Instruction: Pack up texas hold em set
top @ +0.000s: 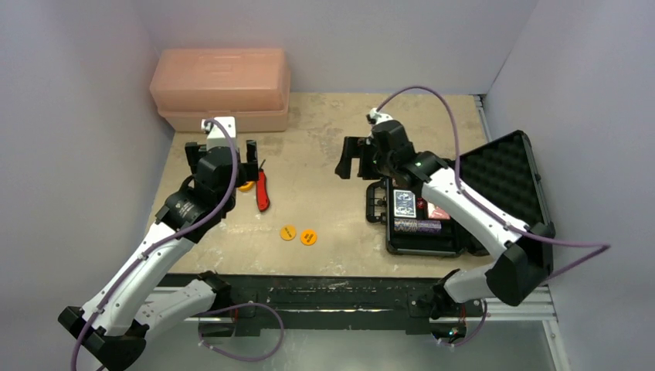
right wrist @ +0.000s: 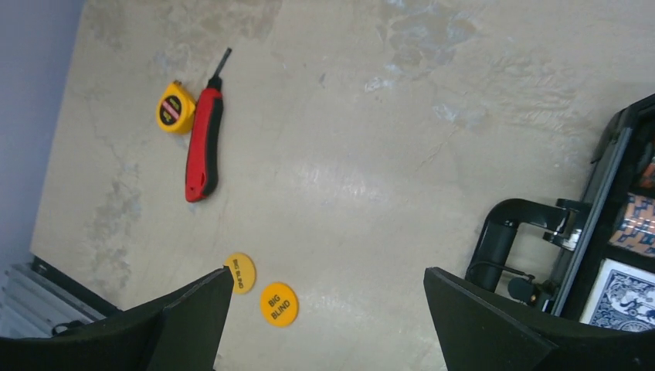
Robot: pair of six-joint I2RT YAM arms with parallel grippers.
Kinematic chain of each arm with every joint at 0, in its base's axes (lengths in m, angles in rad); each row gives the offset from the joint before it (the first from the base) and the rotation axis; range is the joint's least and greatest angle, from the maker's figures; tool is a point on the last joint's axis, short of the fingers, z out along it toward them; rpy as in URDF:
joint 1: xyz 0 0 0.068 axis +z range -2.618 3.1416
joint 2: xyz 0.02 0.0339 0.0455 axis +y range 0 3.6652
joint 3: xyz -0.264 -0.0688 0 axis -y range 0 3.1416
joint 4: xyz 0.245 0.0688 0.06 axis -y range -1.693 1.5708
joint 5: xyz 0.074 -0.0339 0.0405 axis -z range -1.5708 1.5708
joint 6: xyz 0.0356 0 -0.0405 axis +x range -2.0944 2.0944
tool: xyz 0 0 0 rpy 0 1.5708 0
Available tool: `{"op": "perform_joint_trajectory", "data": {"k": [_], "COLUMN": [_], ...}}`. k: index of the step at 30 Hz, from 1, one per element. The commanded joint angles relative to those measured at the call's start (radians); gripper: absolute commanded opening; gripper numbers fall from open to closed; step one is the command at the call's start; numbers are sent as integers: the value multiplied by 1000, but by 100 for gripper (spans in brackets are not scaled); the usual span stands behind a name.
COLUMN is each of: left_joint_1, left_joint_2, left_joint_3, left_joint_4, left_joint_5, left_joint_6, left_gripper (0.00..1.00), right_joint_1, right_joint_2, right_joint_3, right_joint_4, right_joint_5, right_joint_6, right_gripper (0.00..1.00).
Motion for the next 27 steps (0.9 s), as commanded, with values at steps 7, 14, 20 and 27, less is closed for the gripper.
{"op": "perform_joint_trajectory", "data": {"k": [7, 14, 20, 27], "left_joint_1": [24, 27, 27, 28], "left_joint_2": [-84, -140, -178, -193], "left_joint_3": [-13, -29, -37, -40], "left_joint_4": [22, 25, 26, 28], "left_joint_5": [-204, -236, -237, -224], "left_joint_6": [-10, -24, -28, -23], "left_gripper": [100, 100, 100, 100], "right_joint_1": [207, 292, 351, 393], "right_joint_2": [182, 309, 392, 473], "right_joint_3": [156, 251, 321, 394], "right_joint_4": [-72, -132, -171, -199], "right_joint_5": [165, 191, 205, 207], "right_joint_6": [34, 56, 67, 79], "right_gripper": [99, 99, 99, 99]}}
